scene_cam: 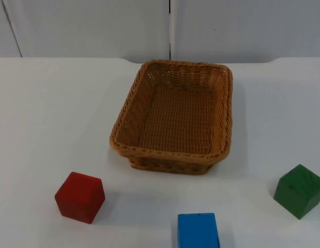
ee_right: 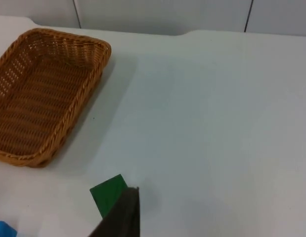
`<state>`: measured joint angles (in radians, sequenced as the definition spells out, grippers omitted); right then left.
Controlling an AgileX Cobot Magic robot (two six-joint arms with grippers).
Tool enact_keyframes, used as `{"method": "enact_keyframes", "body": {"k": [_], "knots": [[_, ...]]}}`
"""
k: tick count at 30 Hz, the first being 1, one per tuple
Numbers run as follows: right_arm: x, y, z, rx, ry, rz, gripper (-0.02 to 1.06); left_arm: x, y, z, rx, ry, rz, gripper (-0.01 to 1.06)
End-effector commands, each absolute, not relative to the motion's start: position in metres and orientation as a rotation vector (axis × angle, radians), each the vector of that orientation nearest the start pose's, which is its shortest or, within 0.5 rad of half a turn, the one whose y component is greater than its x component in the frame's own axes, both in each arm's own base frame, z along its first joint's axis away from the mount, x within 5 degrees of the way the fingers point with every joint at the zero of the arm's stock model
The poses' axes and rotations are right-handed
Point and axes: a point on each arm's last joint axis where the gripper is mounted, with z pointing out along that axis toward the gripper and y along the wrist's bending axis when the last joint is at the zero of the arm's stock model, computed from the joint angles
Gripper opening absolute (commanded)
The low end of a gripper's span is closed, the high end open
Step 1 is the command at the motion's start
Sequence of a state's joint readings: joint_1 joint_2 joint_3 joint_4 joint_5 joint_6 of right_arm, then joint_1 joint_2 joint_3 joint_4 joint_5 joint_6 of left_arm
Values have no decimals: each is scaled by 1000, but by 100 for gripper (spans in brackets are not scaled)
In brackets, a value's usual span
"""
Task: Pick up one cube with each hand and place exactly two cubes into the same basket, leaving the remaining cube outside.
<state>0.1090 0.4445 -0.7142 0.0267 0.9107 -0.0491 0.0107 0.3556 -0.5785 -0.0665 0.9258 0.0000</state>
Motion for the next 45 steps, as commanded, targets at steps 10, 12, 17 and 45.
{"method": "enact_keyframes", "body": {"k": [10, 12, 17, 45], "knots": [[95, 12, 341, -177, 2208, 60, 105, 82, -6, 324, -10, 2215, -93, 105], [101, 13, 338, -182, 2237, 58, 105, 91, -6, 320, -12, 2259, -98, 105], [109, 14, 335, -193, 2272, 53, 105, 105, -6, 315, -17, 2293, -98, 105], [169, 64, 298, -527, 2601, 245, 105, 172, -26, 276, 214, 2493, -362, 105]]}}
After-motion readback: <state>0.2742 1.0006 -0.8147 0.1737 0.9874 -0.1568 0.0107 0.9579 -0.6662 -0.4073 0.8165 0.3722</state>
